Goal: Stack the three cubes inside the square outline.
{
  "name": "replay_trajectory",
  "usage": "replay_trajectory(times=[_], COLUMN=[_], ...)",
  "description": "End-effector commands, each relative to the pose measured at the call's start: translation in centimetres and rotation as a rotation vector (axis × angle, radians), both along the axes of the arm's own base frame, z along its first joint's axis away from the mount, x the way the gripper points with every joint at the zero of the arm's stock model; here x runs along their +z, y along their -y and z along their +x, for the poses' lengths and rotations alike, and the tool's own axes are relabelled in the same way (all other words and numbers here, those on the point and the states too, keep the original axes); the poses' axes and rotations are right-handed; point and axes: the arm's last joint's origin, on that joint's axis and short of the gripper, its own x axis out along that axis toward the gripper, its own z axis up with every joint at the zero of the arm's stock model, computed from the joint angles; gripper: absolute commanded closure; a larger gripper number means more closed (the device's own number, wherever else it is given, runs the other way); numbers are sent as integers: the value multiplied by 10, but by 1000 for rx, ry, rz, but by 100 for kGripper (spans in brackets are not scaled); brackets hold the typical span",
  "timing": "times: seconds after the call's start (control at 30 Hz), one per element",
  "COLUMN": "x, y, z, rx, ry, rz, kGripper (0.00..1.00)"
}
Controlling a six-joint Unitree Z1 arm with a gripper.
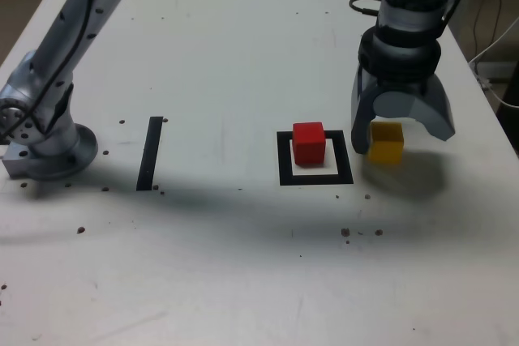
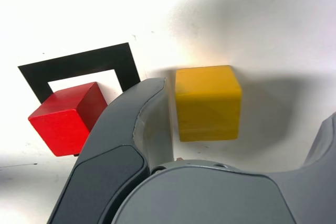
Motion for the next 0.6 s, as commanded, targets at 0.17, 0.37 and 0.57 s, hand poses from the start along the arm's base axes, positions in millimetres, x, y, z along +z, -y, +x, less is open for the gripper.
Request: replay_trajectory(times=[0.17, 0.37, 0.57], x=[-16, -21, -20], y=[-5, -6, -6], z=[5, 11, 12], rx=[-1, -15, -28], ry=[-68, -60, -50], rz=[-17, -15, -14], kGripper=[20, 62, 72])
